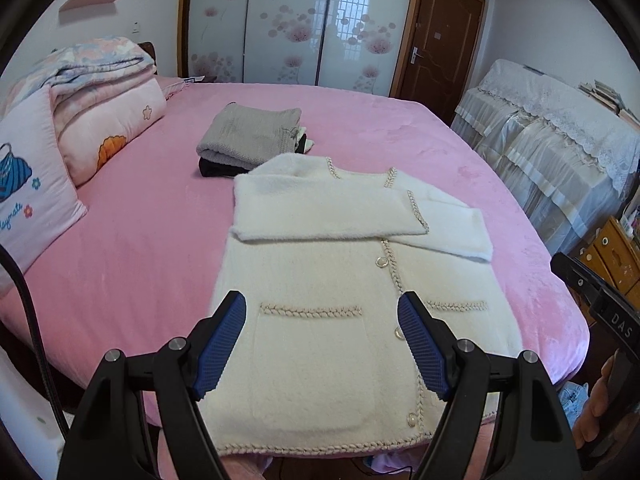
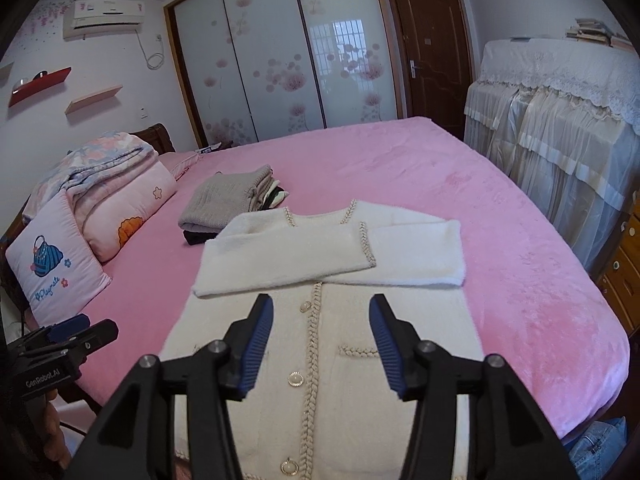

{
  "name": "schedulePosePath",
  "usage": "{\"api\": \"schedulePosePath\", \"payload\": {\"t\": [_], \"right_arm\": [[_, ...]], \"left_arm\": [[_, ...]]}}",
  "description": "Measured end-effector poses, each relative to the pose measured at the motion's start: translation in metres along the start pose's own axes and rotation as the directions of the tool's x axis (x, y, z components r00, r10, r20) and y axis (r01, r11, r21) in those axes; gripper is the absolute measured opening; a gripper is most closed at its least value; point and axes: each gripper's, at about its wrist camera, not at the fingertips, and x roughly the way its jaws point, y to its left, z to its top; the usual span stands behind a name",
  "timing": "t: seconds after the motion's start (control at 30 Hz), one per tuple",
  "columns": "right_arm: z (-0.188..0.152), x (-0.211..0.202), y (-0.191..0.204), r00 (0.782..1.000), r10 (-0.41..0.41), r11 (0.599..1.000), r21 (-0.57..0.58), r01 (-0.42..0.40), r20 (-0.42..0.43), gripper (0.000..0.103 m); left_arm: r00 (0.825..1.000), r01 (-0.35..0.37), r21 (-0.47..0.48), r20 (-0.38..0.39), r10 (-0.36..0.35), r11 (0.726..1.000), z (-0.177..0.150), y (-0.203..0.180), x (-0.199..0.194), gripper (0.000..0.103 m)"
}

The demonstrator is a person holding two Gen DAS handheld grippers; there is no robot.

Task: Fold large clothes
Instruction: 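Move both tools down to the braided hem of the cardigan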

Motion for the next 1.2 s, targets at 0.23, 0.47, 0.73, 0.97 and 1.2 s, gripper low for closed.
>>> {"api": "schedulePosePath", "payload": {"t": [0.23,0.47,0.73,0.97,1.2], "right_arm": [[-0.029,-0.007,-0.004,0.999,-0.007,0.999,-0.032,0.006,-0.034,0.052],[-0.064,0.004,-0.029,0.994,-0.055,0.998,-0.039,0.052,-0.093,0.052],[-0.113,0.031,-0.071,0.973,-0.104,0.994,-0.039,0.098,-0.208,0.052],[-0.15,0.048,-0.115,0.94,-0.112,0.993,-0.003,0.118,-0.321,0.052],[-0.177,0.058,-0.157,0.913,-0.118,0.981,0.097,0.168,-0.391,0.052]], "left_arm": [[1.0,-0.002,0.02,0.011,0.001,1.0,-0.032,0.01,0.002,0.077],[0.998,0.021,0.039,-0.067,-0.019,0.999,-0.064,0.026,0.028,0.077],[0.96,-0.039,-0.067,-0.281,0.019,0.997,-0.106,0.079,0.091,0.077],[0.923,-0.119,-0.096,-0.378,0.074,0.988,-0.145,0.115,0.124,0.077],[0.922,-0.09,-0.157,-0.387,0.022,0.984,-0.164,0.144,0.136,0.077]]}}
